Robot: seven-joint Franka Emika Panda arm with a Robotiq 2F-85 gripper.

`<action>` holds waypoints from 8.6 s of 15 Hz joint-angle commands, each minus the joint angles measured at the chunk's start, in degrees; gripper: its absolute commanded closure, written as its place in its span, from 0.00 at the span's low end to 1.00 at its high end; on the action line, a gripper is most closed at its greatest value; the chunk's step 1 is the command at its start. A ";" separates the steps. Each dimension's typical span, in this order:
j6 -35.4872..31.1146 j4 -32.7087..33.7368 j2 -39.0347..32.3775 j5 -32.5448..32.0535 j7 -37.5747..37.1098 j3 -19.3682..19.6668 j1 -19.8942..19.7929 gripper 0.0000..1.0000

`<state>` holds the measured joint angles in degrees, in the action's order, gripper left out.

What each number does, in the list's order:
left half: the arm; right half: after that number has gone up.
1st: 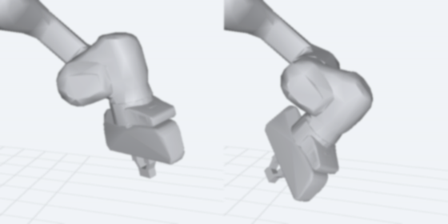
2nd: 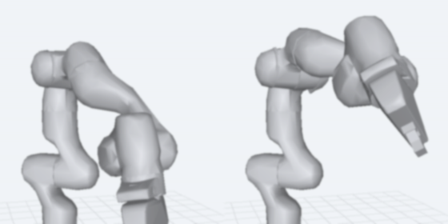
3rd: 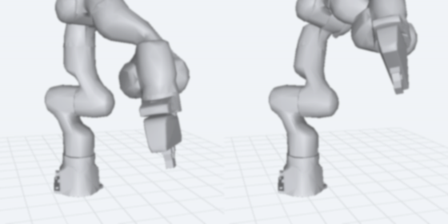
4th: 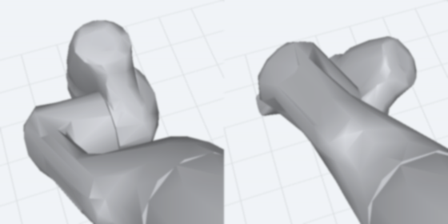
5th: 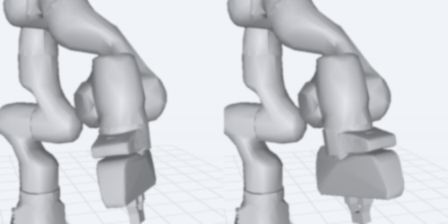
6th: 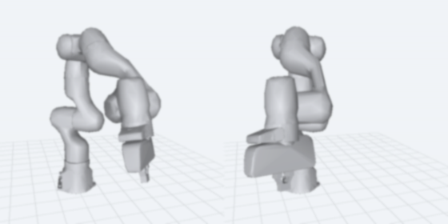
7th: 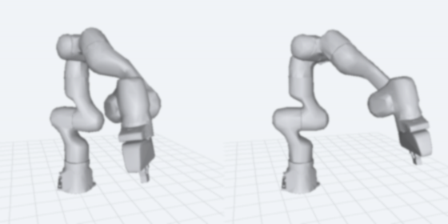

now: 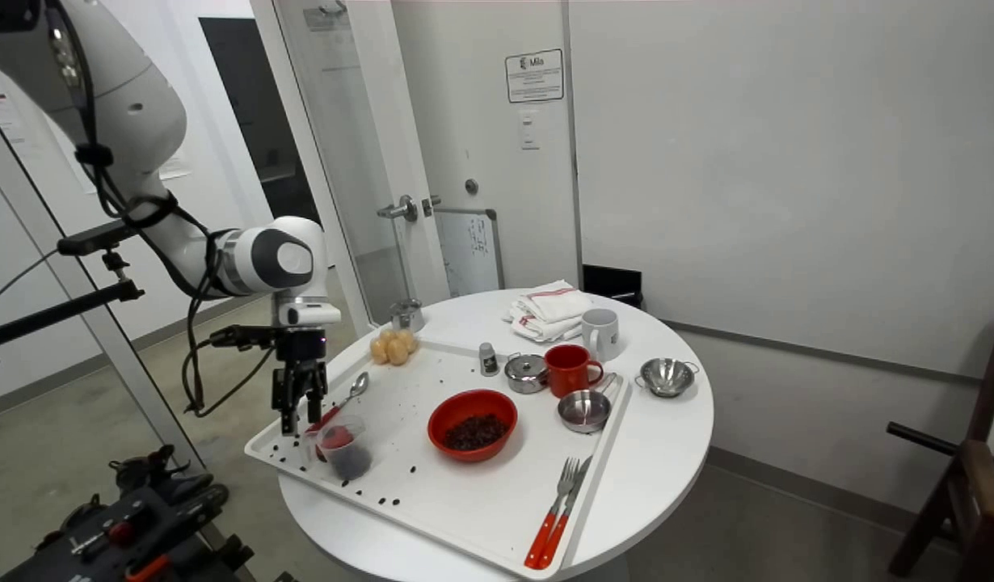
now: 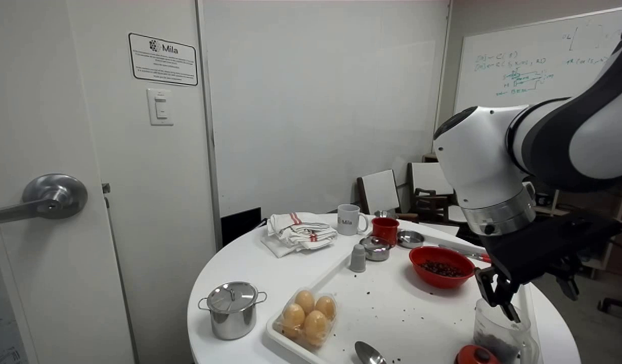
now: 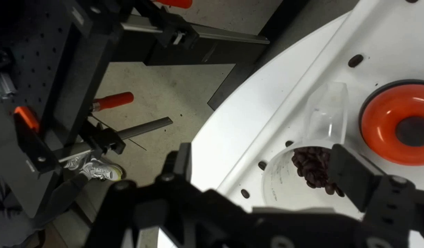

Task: Pour some contents from the clear jar into the orange bowl

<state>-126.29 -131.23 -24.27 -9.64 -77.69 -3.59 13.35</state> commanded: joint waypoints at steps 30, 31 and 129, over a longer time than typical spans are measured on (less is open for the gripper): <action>-2.45 1.50 3.54 3.63 -4.92 -0.24 0.60 0.00; -4.30 1.80 2.89 4.62 -5.27 -0.19 0.51 0.00; 18.92 29.78 -16.18 74.63 31.83 8.77 -27.53 0.88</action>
<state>-109.82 -100.48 -41.32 59.96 -47.08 4.57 -12.20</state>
